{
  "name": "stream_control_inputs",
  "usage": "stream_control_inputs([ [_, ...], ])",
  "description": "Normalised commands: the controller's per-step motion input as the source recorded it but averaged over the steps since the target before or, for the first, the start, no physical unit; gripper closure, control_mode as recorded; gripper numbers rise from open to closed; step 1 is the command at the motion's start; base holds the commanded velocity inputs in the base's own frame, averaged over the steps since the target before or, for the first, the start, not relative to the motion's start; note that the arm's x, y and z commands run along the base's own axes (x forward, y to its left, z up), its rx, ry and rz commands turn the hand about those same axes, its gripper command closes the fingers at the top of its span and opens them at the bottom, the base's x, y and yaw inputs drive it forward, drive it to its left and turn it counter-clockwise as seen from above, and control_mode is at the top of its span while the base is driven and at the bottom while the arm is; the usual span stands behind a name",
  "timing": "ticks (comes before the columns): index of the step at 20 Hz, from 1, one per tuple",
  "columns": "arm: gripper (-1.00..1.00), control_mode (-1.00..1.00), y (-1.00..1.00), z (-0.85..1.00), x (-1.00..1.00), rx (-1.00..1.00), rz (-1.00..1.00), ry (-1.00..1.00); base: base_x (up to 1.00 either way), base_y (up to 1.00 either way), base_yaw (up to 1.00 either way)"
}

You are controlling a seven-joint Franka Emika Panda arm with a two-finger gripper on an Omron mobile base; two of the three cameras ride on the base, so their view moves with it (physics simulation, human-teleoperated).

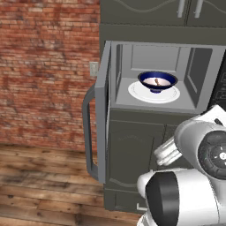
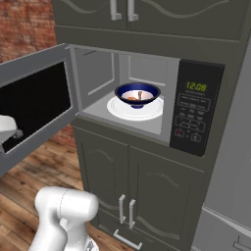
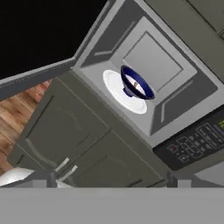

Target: Place the bowl containing the mushroom and shrimp in the microwave. Close the microwave door and press the start button to microwave the meal.

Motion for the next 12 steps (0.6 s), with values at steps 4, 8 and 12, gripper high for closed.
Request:
stream_control_inputs([
  [4,-1.00,-1.00,0.96,0.30,-0.62,-0.39,0.05,0.14,0.00,0.00,0.00],
  [8,-1.00,-1.00,1.00,0.26,-0.40,-0.40,0.00,0.15,0.00,0.00,0.00],
  [12,-1.00,-1.00,0.99,0.17,-0.10,-0.38,0.00,0.15,0.00,0.00,0.00],
])
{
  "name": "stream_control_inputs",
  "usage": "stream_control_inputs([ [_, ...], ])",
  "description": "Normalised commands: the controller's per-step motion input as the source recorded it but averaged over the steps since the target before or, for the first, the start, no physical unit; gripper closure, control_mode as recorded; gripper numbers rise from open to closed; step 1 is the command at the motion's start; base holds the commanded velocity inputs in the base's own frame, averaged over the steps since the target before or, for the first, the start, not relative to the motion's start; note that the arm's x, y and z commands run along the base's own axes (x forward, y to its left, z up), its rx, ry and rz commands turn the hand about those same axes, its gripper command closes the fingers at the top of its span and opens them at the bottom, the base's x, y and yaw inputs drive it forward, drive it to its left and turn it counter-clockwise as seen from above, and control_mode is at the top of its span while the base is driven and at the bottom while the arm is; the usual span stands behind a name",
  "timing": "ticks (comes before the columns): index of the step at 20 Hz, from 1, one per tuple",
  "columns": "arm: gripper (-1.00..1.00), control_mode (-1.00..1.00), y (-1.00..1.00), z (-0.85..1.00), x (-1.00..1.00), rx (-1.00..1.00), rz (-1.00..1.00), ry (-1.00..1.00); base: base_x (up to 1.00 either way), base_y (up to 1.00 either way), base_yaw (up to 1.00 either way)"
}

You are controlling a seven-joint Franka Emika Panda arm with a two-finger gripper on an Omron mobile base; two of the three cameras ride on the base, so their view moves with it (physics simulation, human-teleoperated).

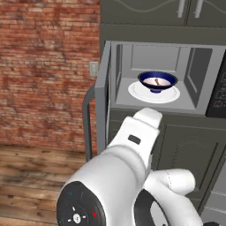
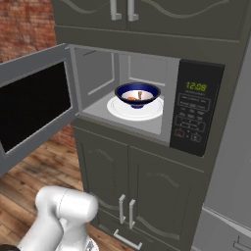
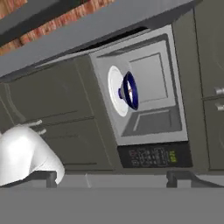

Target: Place the bowl containing the mushroom and shrimp in the microwave. Close the microwave door and press the start button to microwave the meal.

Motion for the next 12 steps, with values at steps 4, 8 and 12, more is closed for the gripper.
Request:
stream_control_inputs([
  [4,-1.00,-1.00,0.82,0.00,0.10,-0.26,0.00,0.06,0.00,0.00,0.00],
  [8,-1.00,-1.00,0.74,-0.08,0.40,-0.25,-0.01,0.03,0.00,0.00,0.00],
  [12,-1.00,-1.00,0.69,-0.22,0.61,-0.28,-0.04,0.04,0.00,0.00,0.00],
])
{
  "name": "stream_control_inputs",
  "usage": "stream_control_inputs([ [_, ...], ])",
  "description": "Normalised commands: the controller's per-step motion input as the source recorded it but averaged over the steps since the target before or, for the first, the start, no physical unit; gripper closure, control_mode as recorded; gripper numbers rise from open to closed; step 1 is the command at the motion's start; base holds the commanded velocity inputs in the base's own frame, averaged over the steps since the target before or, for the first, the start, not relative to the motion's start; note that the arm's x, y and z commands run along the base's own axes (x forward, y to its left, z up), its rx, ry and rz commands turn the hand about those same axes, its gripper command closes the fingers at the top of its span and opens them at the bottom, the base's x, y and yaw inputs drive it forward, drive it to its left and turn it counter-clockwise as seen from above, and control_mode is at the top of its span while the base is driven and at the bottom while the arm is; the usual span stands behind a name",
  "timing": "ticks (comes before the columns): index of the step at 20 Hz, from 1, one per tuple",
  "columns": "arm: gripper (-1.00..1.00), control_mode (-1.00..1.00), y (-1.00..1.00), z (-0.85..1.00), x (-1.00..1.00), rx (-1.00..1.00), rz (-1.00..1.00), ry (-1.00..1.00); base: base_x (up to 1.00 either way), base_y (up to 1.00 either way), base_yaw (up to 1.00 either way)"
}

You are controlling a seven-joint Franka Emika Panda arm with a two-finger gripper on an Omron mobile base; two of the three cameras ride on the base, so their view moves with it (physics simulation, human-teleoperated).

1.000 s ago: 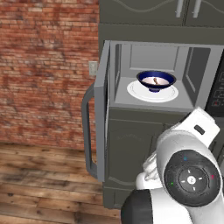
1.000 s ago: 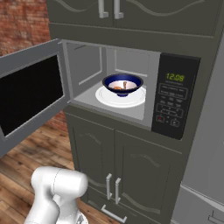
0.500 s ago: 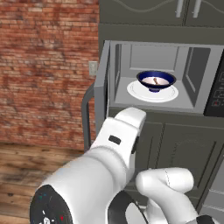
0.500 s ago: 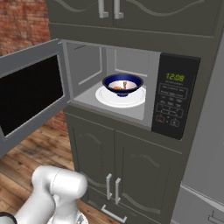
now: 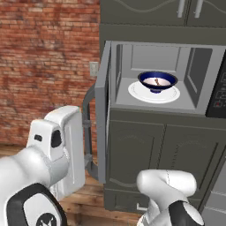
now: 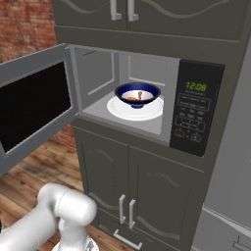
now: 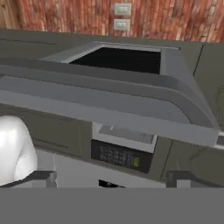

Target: Place the bowl containing the mushroom and shrimp in the microwave. Close the microwave door and press the start button to microwave the meal.

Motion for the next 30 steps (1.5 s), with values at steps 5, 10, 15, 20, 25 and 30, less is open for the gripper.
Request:
stream_control_inputs([
  [5,-1.00,-1.00,0.68,-0.34,0.71,-0.31,-0.06,0.05,0.00,0.00,0.00],
  [10,-1.00,-1.00,0.51,-0.36,0.67,-0.27,-0.06,0.01,0.00,0.00,0.00],
  [15,-1.00,-1.00,0.26,-0.19,0.47,-0.07,0.00,-0.03,0.00,0.00,0.00],
  [20,-1.00,-1.00,-0.09,-0.42,0.24,0.02,-0.03,-0.13,0.00,0.00,0.00],
  [25,-1.00,-1.00,-0.28,-0.46,0.39,0.03,-0.05,-0.07,0.00,0.00,0.00],
  [30,-1.00,-1.00,-0.40,-0.26,0.42,0.06,-0.03,-0.05,0.00,0.00,0.00],
])
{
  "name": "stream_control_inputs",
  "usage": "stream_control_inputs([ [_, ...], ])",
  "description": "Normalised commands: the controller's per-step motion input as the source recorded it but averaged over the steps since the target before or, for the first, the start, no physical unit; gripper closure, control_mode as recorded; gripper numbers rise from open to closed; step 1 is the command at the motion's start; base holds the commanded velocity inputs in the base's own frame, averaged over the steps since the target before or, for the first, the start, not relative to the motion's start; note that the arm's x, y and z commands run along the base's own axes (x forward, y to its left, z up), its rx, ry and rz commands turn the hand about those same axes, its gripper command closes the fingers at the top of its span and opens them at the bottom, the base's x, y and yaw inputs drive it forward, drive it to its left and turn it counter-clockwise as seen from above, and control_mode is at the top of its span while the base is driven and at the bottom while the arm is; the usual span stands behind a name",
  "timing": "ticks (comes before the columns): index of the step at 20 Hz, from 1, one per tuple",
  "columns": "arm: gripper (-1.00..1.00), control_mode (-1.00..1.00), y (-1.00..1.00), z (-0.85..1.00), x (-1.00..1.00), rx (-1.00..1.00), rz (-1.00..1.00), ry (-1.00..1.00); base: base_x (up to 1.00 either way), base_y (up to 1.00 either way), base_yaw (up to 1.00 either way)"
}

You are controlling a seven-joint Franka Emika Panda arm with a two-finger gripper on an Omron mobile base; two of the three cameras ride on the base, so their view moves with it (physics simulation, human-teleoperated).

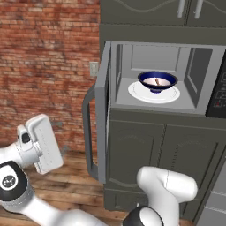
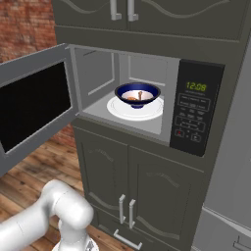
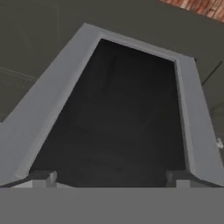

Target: Place the bowl containing the mushroom and shrimp in the microwave. Close the microwave door and press the start button to microwave the meal.

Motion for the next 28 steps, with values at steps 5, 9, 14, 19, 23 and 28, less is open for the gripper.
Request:
stream_control_inputs([
  [5,-1.00,-1.00,-0.35,-0.17,0.42,0.03,-0.06,-0.03,0.00,0.00,0.00],
  [9,-1.00,-1.00,-0.24,-0.15,0.50,0.01,-0.11,0.00,0.00,0.00,0.00],
  [14,-1.00,-1.00,-0.80,-0.01,-0.06,0.03,-0.15,-0.05,0.00,0.00,0.00],
  [19,-1.00,-1.00,-1.00,0.00,-0.11,0.07,-0.14,-0.09,0.00,0.00,0.00],
  [23,-1.00,-1.00,-1.00,0.02,-0.14,0.11,-0.09,-0.10,0.00,0.00,0.00],
  [28,-1.00,-1.00,-1.00,0.00,-0.22,0.12,-0.05,-0.12,0.00,0.00,0.00],
])
